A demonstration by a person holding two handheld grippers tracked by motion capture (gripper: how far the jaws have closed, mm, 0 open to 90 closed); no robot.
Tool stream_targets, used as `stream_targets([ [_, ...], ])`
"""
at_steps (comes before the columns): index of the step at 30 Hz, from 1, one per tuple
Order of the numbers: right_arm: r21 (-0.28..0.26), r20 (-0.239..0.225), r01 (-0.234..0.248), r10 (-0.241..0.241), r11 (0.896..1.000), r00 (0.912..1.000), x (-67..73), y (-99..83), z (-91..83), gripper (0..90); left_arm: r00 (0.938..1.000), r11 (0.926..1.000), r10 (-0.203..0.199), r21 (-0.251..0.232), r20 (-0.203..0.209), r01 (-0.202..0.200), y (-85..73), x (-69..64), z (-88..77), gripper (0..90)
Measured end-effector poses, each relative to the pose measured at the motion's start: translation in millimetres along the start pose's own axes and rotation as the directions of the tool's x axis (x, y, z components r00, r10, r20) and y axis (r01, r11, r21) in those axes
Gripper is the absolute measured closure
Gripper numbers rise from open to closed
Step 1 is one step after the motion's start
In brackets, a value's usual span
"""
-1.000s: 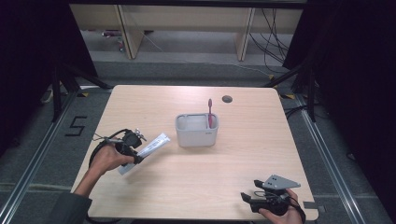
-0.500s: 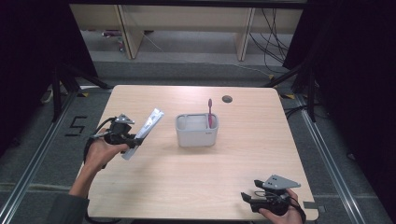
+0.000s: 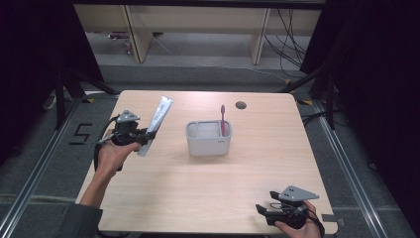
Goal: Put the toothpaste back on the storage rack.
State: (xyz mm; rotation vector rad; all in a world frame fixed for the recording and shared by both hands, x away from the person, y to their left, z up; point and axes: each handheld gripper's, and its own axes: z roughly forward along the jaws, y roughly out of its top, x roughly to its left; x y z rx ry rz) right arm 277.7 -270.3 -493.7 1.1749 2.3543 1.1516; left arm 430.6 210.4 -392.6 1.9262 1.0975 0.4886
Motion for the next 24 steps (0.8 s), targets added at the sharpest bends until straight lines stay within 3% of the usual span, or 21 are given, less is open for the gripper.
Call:
stream_targets([
  [3,0.005,0.006,0.004,-0.004,1.0,1.0,0.0,0.3,-0.9,28.2,0.9994,0.9982,-0.034,-0.049,0.006,0.034,6.5,-3.2,0.9,72.8],
  [9,0.0,0.001,0.002,-0.002,1.0,1.0,-0.1,0.2,-0.5,28.2,0.9989,0.9958,-0.042,-0.081,0.019,0.043,15.6,-13.2,7.6,72.7],
  [11,0.004,0.0,-0.016,0.016,1.0,0.9999,1.5,-0.3,-0.7,28.2,0.9992,0.9942,-0.038,-0.101,0.01,0.039,17.3,-17.3,10.1,72.7],
  [12,-0.004,0.008,0.014,-0.014,1.0,0.9999,-0.3,0.1,-0.8,28.2,0.9988,0.9943,-0.041,-0.098,0.026,0.043,19.1,-18.6,11.7,72.7],
  [16,0.014,0.005,-0.025,0.025,1.0,0.9997,2.2,0.1,-1.4,28.2,0.9992,0.9913,-0.031,-0.127,0.027,0.034,25.0,-26.7,16.7,72.7],
  [17,0.006,-0.002,-0.022,0.022,1.0,0.9998,1.9,-0.2,-0.6,28.2,0.9993,0.9906,-0.028,-0.133,0.024,0.031,27.2,-29.1,17.4,72.7],
  [18,-0.004,0.007,0.015,-0.015,1.0,0.9999,-0.5,0.2,-0.5,28.2,0.9986,0.9892,-0.034,-0.141,0.04,0.039,29.6,-31.4,19.3,72.7],
  [21,0.0,0.0,-0.004,0.004,1.0,1.0,0.5,-0.1,-0.4,28.2,0.9989,0.9871,-0.023,-0.158,0.041,0.029,35.7,-39.0,23.8,72.7],
  [22,-0.004,0.007,0.015,-0.015,1.0,0.9999,-0.2,0.2,-0.8,28.2,0.9992,0.9857,-0.019,-0.167,0.035,0.025,38.4,-42.4,25.8,72.7],
  [24,0.004,0.003,0.006,-0.006,1.0,1.0,-0.2,0.5,-0.9,28.2,0.9988,0.9848,-0.018,-0.172,0.045,0.026,41.6,-46.0,28.5,72.7],
])
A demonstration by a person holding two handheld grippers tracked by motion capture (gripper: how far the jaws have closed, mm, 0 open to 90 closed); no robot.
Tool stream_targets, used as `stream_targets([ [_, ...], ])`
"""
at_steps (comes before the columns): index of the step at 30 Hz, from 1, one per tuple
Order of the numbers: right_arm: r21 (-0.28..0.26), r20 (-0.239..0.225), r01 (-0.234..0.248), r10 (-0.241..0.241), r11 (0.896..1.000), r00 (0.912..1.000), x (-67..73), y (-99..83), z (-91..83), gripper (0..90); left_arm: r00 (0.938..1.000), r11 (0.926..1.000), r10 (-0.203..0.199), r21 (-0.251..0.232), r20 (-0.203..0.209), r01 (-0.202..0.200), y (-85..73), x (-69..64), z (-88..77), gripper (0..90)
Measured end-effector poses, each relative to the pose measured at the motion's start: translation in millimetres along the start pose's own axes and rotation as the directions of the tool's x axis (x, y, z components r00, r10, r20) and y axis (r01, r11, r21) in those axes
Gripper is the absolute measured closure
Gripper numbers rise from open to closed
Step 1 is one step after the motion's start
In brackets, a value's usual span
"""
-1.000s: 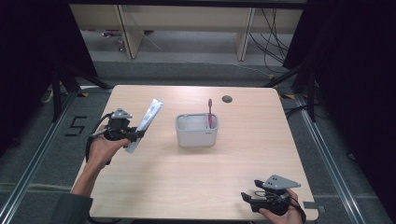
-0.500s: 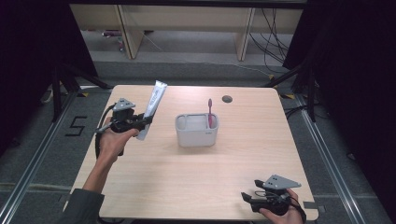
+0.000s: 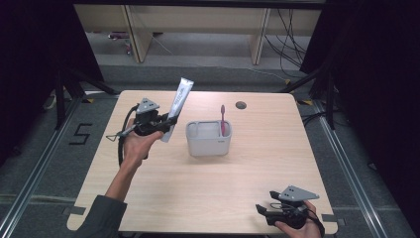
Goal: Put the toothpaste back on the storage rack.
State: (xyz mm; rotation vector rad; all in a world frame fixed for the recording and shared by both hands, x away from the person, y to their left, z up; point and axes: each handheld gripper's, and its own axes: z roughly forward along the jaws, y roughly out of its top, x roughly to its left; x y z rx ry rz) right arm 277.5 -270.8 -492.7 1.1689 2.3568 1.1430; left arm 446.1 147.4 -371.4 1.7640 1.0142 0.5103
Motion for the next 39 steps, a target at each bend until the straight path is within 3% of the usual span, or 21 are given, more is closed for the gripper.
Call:
stream_targets([
  [3,0.0,-0.005,-0.021,0.021,1.0,0.9998,1.4,-0.6,0.0,28.2,0.9999,0.9999,0.008,-0.012,0.007,-0.008,4.8,-7.5,6.6,72.7],
  [4,-0.01,0.0,0.019,-0.019,1.0,0.9998,-1.1,0.0,0.2,28.2,0.9999,0.9998,0.012,-0.018,0.006,-0.011,6.2,-10.2,8.7,72.7],
  [19,-0.005,-0.01,0.013,-0.013,1.0,0.9999,-1.3,0.7,-0.3,28.2,0.9978,0.9963,0.019,-0.085,0.063,-0.014,20.5,-41.0,35.3,72.7],
  [21,-0.004,-0.01,-0.008,0.008,1.0,0.9999,0.1,0.3,-0.8,28.2,0.9977,0.9963,0.013,-0.086,0.067,-0.007,21.2,-42.7,38.5,72.8],
  [22,-0.009,-0.013,0.008,-0.008,1.0,0.9999,-1.5,0.5,-0.2,28.2,0.9977,0.9957,0.013,-0.092,0.066,-0.007,21.1,-43.9,40.6,72.8],
  [31,-0.01,-0.033,-0.011,0.011,1.0,0.9994,-0.9,0.1,0.4,28.2,0.997,0.9938,0.002,-0.111,0.077,0.006,18.7,-51.3,54.8,72.8],
  [39,-0.006,-0.018,0.003,-0.003,1.0,0.9998,-1.0,0.7,-1.4,28.2,0.9967,0.9903,-0.014,-0.137,0.079,0.025,13.9,-53.9,66.2,72.8],
])
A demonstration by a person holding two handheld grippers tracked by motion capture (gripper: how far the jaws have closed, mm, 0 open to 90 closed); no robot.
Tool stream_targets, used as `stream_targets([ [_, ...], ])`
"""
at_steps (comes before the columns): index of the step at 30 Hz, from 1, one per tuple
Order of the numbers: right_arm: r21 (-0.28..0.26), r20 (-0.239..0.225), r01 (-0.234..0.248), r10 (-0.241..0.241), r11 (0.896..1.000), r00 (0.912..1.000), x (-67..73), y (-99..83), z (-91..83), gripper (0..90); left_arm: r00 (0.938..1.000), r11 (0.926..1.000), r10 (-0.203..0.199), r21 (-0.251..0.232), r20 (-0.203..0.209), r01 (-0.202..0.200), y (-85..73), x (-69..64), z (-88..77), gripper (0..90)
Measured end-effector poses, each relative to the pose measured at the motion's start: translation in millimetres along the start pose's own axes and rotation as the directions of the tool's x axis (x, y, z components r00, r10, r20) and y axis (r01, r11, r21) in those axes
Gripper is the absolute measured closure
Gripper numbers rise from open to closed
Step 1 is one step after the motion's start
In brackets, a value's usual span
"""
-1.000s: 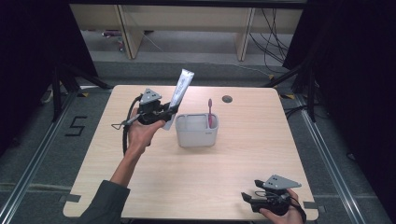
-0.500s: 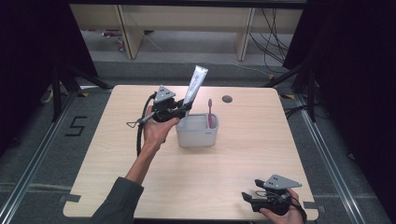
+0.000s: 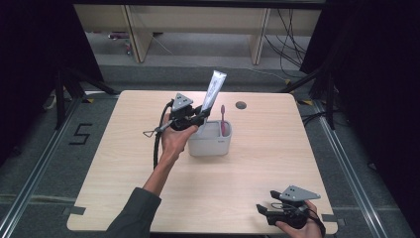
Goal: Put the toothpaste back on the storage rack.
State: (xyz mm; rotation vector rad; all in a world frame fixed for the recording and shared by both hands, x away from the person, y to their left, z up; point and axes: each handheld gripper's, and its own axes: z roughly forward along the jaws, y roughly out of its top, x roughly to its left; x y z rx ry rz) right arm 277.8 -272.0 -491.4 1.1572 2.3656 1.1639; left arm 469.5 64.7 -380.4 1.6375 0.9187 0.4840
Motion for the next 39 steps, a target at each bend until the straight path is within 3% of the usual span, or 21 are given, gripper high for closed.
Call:
stream_targets([
  [9,0.0,0.005,-0.004,0.004,1.0,1.0,0.3,-0.1,-0.7,28.2,1.0,0.9995,0.005,-0.031,0.006,-0.004,-7.7,-3.3,13.3,72.9],
  [10,0.007,0.004,-0.034,0.034,0.999,0.9994,2.9,-0.4,-1.1,28.2,1.0,0.9992,0.004,-0.039,0.008,-0.003,-8.7,-3.6,14.5,72.8],
  [12,-0.006,0.011,0.005,-0.005,1.0,0.9999,0.6,-0.1,-0.9,28.2,0.9999,0.9987,0.001,-0.051,0.01,-0.001,-10.9,-3.5,16.3,72.8],
  [14,-0.005,0.008,0.006,-0.006,1.0,1.0,0.4,-0.1,-1.0,28.2,0.9999,0.9986,-0.002,-0.053,0.013,0.003,-13.3,-3.9,18.1,72.8],
  [30,-0.006,0.007,0.006,-0.006,1.0,1.0,0.2,-0.2,-1.1,28.2,0.9999,0.9989,-0.011,-0.045,0.003,0.011,-30.4,3.0,28.5,72.9],
  [39,-0.003,-0.002,-0.005,0.005,1.0,1.0,0.9,-0.4,-0.9,28.2,1.0,0.9995,0.004,-0.03,-0.001,-0.004,-36.5,1.9,33.1,73.0],
])
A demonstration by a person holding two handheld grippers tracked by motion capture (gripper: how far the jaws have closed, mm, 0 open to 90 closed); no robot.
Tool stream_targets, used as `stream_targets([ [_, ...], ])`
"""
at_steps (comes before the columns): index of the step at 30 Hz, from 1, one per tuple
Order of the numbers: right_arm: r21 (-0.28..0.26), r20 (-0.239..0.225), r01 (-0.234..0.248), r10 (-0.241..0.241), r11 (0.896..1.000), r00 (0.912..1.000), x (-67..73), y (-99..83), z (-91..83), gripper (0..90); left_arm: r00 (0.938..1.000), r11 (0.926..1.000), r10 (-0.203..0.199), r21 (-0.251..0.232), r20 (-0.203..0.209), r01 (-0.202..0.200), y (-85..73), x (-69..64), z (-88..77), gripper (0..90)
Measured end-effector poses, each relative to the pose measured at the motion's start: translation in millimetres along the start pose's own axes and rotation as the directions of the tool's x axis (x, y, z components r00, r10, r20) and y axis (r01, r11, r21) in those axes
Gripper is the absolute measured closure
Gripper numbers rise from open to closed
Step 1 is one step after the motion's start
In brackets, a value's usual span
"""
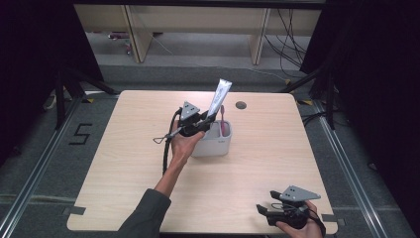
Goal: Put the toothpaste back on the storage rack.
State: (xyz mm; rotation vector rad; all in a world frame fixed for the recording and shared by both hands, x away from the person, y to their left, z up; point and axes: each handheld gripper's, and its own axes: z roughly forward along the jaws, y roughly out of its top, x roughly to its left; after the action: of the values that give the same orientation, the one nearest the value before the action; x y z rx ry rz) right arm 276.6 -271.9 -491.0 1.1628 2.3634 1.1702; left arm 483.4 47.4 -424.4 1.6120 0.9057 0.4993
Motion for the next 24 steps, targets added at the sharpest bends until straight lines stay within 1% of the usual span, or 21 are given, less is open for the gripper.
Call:
stream_targets([
  [7,0.0,-0.001,0.001,-0.001,1.0,1.0,-0.2,0.0,-0.2,28.2,1.0,0.9999,0.009,0.009,0.003,-0.009,-3.0,-2.1,3.0,73.0],
  [9,0.004,-0.003,-0.007,0.007,1.0,1.0,0.3,-0.1,-0.3,28.2,0.9998,0.9997,0.017,0.017,0.004,-0.018,-4.1,-3.0,3.8,72.9],
  [10,-0.004,0.0,0.001,-0.001,1.0,1.0,-0.2,-0.1,0.0,28.3,0.9998,0.9996,0.022,0.02,0.006,-0.022,-4.6,-3.1,4.1,72.9],
  [13,-0.004,0.002,0.002,-0.002,1.0,1.0,-0.3,0.0,-0.2,28.3,0.9998,0.9996,0.021,0.02,0.008,-0.021,-6.1,-3.8,5.1,72.9],
  [15,-0.005,0.009,0.017,-0.017,1.0,0.9998,-1.5,0.1,-0.3,28.2,0.9996,0.9993,0.026,0.025,0.007,-0.026,-7.3,-3.4,5.1,72.9],
  [16,-0.006,0.009,0.017,-0.017,1.0,0.9998,-1.5,0.2,-0.3,28.3,0.9997,0.9994,0.022,0.026,0.008,-0.022,-8.2,-3.1,5.3,72.9],
  [20,-0.001,0.005,0.019,-0.019,1.0,0.9998,-1.6,0.2,-0.3,28.3,0.9995,0.9988,0.03,0.038,0.001,-0.03,-11.5,-1.7,5.2,72.8],
  [21,0.002,0.0,0.001,-0.001,1.0,1.0,-0.4,-0.1,-0.1,28.2,0.9996,0.9988,0.03,0.04,0.002,-0.03,-11.9,-1.4,5.2,72.8],
  [24,0.003,0.0,-0.001,0.001,1.0,1.0,-0.2,-0.1,0.0,28.3,0.9994,0.9982,0.035,0.048,-0.003,-0.035,-13.3,-0.8,4.8,72.7],
])
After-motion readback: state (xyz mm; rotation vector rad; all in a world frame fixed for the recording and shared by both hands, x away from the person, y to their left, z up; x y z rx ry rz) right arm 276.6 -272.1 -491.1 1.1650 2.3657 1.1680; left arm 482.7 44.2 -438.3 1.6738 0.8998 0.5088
